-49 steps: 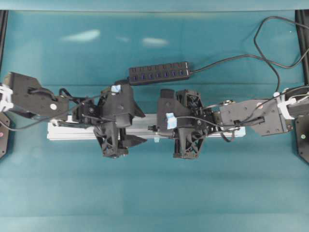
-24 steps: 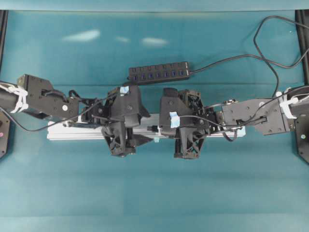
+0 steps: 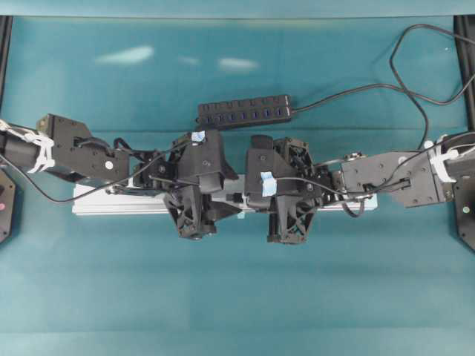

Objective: Pass the USB cable through three rings with both arms.

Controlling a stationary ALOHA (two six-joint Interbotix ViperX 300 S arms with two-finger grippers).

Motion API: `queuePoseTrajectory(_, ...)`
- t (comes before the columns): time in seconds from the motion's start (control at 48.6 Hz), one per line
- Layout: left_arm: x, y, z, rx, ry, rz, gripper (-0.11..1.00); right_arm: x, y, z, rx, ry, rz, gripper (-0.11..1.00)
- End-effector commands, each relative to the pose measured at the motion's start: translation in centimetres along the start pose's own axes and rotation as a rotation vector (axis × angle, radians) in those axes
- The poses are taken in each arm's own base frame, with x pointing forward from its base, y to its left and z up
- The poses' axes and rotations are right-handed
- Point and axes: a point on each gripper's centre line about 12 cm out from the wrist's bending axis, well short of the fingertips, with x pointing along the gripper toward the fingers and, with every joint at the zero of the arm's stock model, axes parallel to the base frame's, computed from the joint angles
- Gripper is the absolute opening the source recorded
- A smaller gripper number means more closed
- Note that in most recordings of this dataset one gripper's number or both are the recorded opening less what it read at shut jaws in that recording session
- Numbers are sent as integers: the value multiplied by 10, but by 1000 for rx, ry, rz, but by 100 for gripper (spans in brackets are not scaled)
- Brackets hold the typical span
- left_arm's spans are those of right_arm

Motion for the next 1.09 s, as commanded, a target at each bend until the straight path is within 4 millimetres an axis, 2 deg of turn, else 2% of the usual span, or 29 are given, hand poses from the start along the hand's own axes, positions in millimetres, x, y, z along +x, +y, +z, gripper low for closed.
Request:
queuePoseTrajectory(0.0,0,-2,8,3,-27,-5,78,-7,3,10,9,-41,10,-6)
queuePoseTrajectory(0.165,3,-4,6,10,-19,-9,57,-7,3,10,10,-41,10,-6)
queuePoseTrajectory(0.309,3,-4,8,18,-25,-9,26,-7,3,10,9,-39,9,-6)
queuePoseTrajectory(0.35,3,-5,9,19,-29,-9,20,-7,3,9,10,-38,9,-6)
queuePoseTrajectory(0.885,3,-4,8,16,-24,-9,20,-7,7,6,-3,-20,11,-6)
queuePoseTrajectory(1.008,2,-4,7,16,-21,-9,20,-7,9,3,-11,7,7,-2)
queuePoseTrajectory(1.07,2,-4,6,15,-18,-9,20,-7,11,1,-15,28,3,6)
